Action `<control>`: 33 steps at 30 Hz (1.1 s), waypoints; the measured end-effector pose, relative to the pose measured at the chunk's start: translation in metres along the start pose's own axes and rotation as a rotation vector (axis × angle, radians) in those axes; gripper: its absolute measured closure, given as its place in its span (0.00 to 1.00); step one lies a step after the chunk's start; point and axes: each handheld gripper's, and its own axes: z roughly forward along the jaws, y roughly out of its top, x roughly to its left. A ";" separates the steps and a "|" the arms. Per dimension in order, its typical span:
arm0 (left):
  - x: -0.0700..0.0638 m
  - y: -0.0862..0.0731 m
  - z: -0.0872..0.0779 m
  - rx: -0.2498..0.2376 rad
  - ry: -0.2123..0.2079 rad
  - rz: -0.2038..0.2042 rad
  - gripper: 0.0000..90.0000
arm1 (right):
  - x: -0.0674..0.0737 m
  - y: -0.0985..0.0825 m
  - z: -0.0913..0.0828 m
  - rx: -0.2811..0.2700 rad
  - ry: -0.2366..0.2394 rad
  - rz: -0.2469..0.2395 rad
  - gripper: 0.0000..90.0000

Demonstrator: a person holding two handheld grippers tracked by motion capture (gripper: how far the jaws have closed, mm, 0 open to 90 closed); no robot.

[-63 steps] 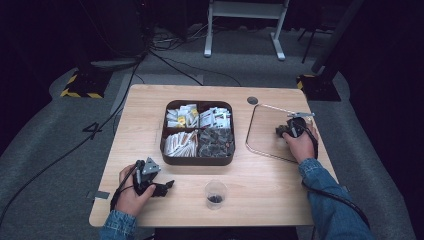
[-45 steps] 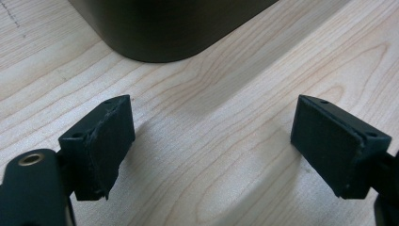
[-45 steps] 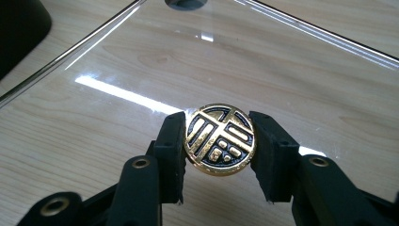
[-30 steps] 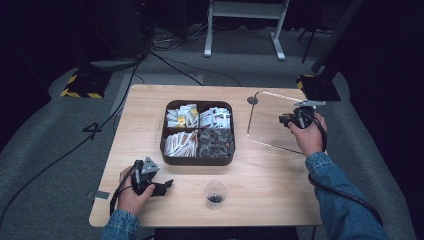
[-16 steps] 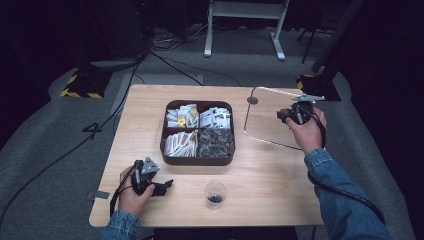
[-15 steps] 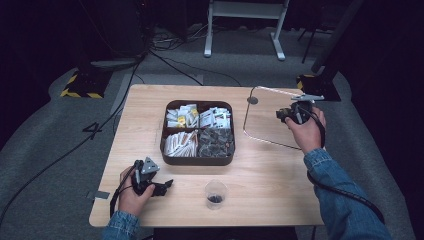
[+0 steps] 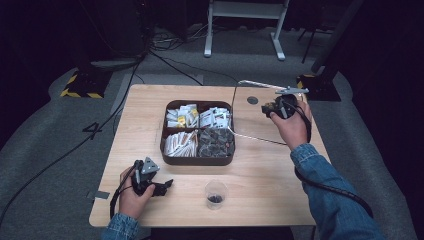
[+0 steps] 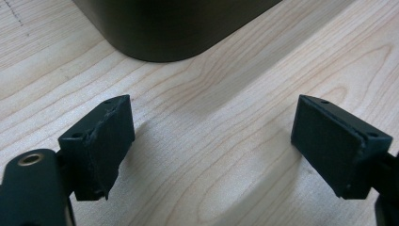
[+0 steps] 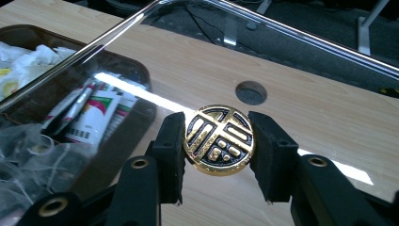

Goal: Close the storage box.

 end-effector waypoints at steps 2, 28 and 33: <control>0.000 0.000 0.000 0.000 0.000 0.000 0.16 | 0.008 0.004 0.001 -0.003 0.005 -0.005 0.65; -0.001 -0.001 0.000 -0.001 -0.003 -0.009 0.16 | 0.100 0.040 0.013 -0.033 0.112 -0.085 0.65; -0.001 -0.001 0.000 -0.001 -0.004 -0.009 0.15 | 0.113 0.042 0.019 -0.023 0.124 -0.089 0.65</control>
